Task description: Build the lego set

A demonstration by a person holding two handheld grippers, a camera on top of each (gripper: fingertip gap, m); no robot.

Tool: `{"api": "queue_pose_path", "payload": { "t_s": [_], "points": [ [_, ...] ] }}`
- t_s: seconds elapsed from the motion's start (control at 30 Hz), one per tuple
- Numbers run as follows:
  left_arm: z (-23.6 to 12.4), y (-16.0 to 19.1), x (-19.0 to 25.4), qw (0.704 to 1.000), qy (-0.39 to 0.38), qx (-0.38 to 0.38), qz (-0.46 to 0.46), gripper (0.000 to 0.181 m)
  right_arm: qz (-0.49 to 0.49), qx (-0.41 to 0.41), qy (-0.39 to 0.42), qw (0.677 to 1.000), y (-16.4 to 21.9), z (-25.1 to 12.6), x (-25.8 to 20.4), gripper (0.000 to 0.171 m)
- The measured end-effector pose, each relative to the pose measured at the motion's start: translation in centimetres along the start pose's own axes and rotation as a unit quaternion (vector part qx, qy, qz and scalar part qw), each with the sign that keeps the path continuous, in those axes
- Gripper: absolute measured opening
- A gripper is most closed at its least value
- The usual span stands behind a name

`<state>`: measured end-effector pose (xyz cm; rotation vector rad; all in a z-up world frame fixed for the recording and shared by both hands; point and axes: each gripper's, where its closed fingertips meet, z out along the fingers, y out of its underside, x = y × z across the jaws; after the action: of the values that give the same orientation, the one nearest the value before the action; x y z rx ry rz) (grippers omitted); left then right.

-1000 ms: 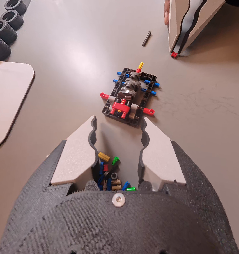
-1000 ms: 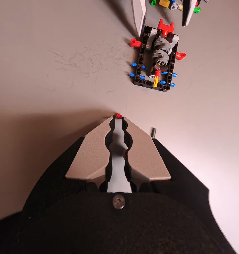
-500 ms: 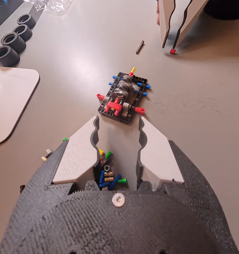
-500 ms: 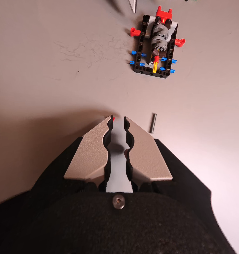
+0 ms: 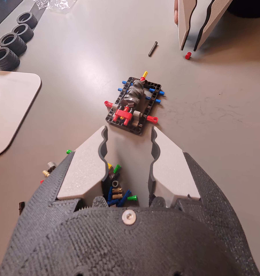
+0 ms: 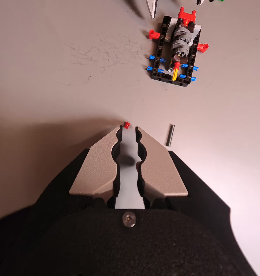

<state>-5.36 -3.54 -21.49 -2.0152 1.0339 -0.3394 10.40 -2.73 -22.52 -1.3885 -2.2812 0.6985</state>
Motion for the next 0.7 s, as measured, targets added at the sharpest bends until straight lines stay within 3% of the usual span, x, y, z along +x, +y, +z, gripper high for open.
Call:
{"api": "queue_pose_path", "payload": {
  "t_s": [0.7],
  "points": [
    [-0.2, -0.6, 0.0, 1.000, -0.003, 0.013, 0.002, 0.057, 0.000, 0.000, 0.019, 1.000, -0.9, 1.3, 0.5, 0.004]
  ]
}}
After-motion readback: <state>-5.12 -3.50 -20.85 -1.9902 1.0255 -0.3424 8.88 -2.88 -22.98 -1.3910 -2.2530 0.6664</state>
